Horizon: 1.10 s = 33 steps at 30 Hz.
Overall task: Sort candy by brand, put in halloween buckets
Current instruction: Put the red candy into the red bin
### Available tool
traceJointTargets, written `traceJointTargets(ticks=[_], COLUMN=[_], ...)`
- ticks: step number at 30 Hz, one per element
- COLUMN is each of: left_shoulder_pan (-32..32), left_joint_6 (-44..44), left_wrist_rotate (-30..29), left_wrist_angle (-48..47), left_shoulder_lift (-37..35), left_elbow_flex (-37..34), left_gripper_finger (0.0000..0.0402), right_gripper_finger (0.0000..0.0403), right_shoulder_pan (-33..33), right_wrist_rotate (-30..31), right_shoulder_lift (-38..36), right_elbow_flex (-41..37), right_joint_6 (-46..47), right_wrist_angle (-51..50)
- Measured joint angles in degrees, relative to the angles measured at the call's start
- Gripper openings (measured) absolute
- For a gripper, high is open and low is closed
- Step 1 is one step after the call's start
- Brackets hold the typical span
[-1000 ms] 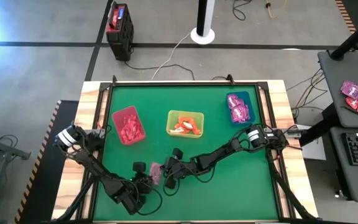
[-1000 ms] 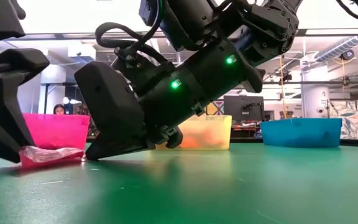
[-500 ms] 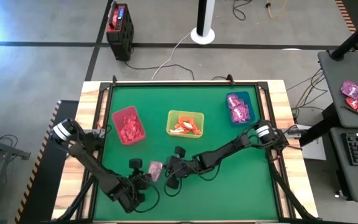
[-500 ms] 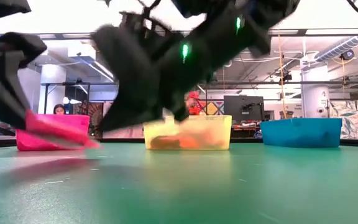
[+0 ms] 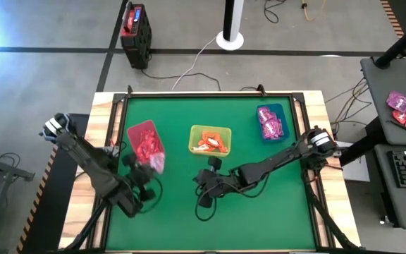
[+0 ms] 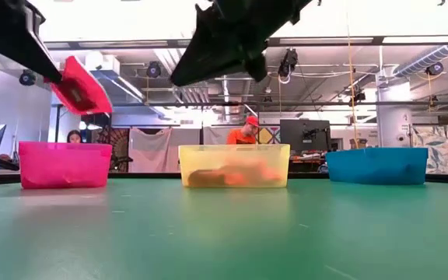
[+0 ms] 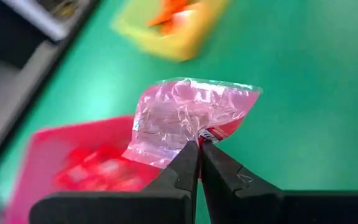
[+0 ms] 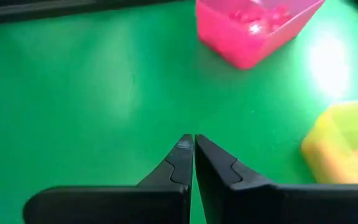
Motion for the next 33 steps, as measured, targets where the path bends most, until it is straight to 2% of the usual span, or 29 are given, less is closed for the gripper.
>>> traceJointTargets(ticks=[5, 8, 16, 21, 25, 31, 33], left_shoulder_pan=[4.92, 8.83, 19.92, 23.42, 25.34, 27.95, 28.03], left_joint_6=[-14.11, -13.81, -3.55, 2.72, 6.56, 8.73, 8.86], left_wrist_rotate=[1.16, 2.93, 9.66, 10.64, 14.49, 14.18, 11.44], left_wrist_angle=[-18.25, -22.28, -20.46, -15.38, -13.10, -10.26, -9.16], left_shoulder_lift=[-4.34, -5.77, -9.02, -10.97, -12.28, -15.30, -15.93], left_elbow_flex=[-0.18, -1.35, -6.01, -8.39, -8.50, -8.50, -8.50], left_gripper_finger=[0.0000, 0.0000, 0.0000, 0.0000, 0.0000, 0.0000, 0.0000], right_gripper_finger=[0.0009, 0.0009, 0.0009, 0.0009, 0.0009, 0.0009, 0.0009], right_shoulder_pan=[0.23, 0.21, 0.18, 0.16, 0.16, 0.16, 0.16], right_wrist_rotate=[2.18, 2.18, 2.18, 2.18, 2.18, 2.18, 2.18], right_shoulder_lift=[-0.85, 0.01, 0.75, 0.75, 0.75, 0.75, 0.75], right_elbow_flex=[-0.12, -0.12, -0.14, -0.14, -0.14, -0.14, -0.14], right_joint_6=[-0.38, -0.36, 0.39, 0.38, 0.21, 0.17, 0.17], right_wrist_angle=[-0.73, -0.94, -0.96, -0.98, -1.02, -1.05, -1.05])
